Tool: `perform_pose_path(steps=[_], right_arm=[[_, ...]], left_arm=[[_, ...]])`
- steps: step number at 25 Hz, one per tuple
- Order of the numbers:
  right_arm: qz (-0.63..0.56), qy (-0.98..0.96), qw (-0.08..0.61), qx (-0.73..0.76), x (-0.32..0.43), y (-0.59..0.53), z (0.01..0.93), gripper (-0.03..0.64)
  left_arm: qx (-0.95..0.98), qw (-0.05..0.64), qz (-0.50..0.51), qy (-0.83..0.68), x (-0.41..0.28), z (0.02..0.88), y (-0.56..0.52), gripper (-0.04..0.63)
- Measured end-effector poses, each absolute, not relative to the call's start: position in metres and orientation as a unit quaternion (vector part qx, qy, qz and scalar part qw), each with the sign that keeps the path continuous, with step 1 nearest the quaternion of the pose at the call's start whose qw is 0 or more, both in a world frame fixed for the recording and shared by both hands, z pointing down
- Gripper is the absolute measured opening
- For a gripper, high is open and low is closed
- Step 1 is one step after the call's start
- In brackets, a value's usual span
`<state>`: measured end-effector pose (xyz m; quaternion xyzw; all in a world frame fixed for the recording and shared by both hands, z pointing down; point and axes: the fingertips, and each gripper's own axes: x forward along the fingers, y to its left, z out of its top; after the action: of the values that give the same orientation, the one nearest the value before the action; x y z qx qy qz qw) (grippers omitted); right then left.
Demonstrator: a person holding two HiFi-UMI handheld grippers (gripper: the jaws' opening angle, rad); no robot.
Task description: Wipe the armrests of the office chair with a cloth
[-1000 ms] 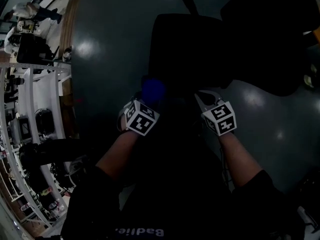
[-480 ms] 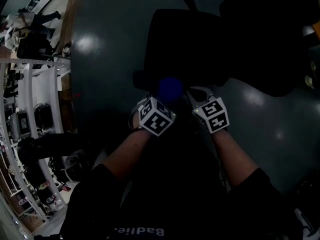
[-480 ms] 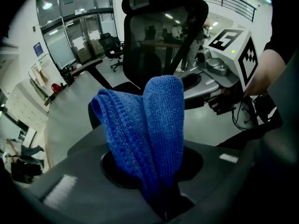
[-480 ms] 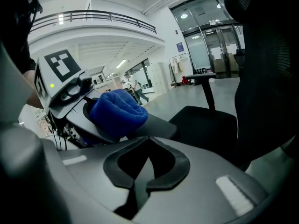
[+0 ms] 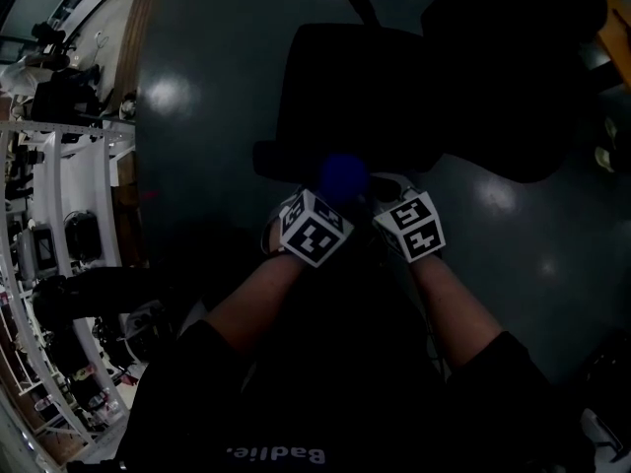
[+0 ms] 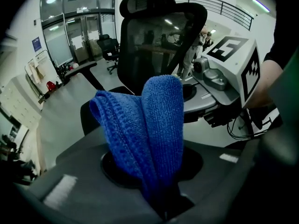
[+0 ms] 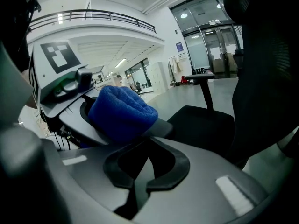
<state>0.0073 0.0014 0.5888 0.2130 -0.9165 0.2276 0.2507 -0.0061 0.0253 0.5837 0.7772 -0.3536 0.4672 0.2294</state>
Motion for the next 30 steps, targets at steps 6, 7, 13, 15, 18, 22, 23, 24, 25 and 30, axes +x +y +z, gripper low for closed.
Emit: perform_pose_path(steps=[6,7,13,15,18,22,23,24,25,30], right_arm=[[0.209,-0.917,0.254,0.225,0.000,0.020,0.565,0.003],[0.204,-0.918,0.254,0.226,-0.004,0.025,0.560,0.003],[0.159,-0.920,0.254,0.253,-0.029,0.032,0.518,0.003],[0.154,-0.919,0.254,0.259,-0.040,0.045,0.507,0.003],[0.157,-0.918,0.251,0.264,-0.057,0.069,0.496,0.003],[0.160,-0.918,0.245,0.269,-0.088,0.104,0.481,0.003],[0.161,-0.918,0.241,0.272,-0.094,0.112,0.477,0.003],[0.164,-0.917,0.237,0.275,-0.098,0.119,0.473,0.003],[0.165,-0.917,0.233,0.280,-0.101,0.125,0.468,0.003],[0.155,-0.916,0.218,0.299,-0.104,0.148,0.441,0.003]], left_arm=[[0.798,0.204,0.438,-0.362,-0.028,0.545,0.038,0.138],[0.801,0.199,0.430,-0.365,-0.035,0.537,0.042,0.138],[0.834,0.170,0.360,-0.382,-0.071,0.483,0.048,0.138],[0.842,0.164,0.340,-0.385,-0.086,0.469,0.060,0.138],[0.852,0.161,0.318,-0.383,-0.104,0.455,0.086,0.138],[0.865,0.169,0.281,-0.379,-0.130,0.445,0.128,0.138],[0.869,0.172,0.269,-0.379,-0.135,0.444,0.137,0.138],[0.872,0.173,0.258,-0.379,-0.139,0.443,0.144,0.138],[0.874,0.173,0.249,-0.379,-0.143,0.441,0.150,0.138],[0.891,0.160,0.196,-0.376,-0.151,0.416,0.166,0.138]])
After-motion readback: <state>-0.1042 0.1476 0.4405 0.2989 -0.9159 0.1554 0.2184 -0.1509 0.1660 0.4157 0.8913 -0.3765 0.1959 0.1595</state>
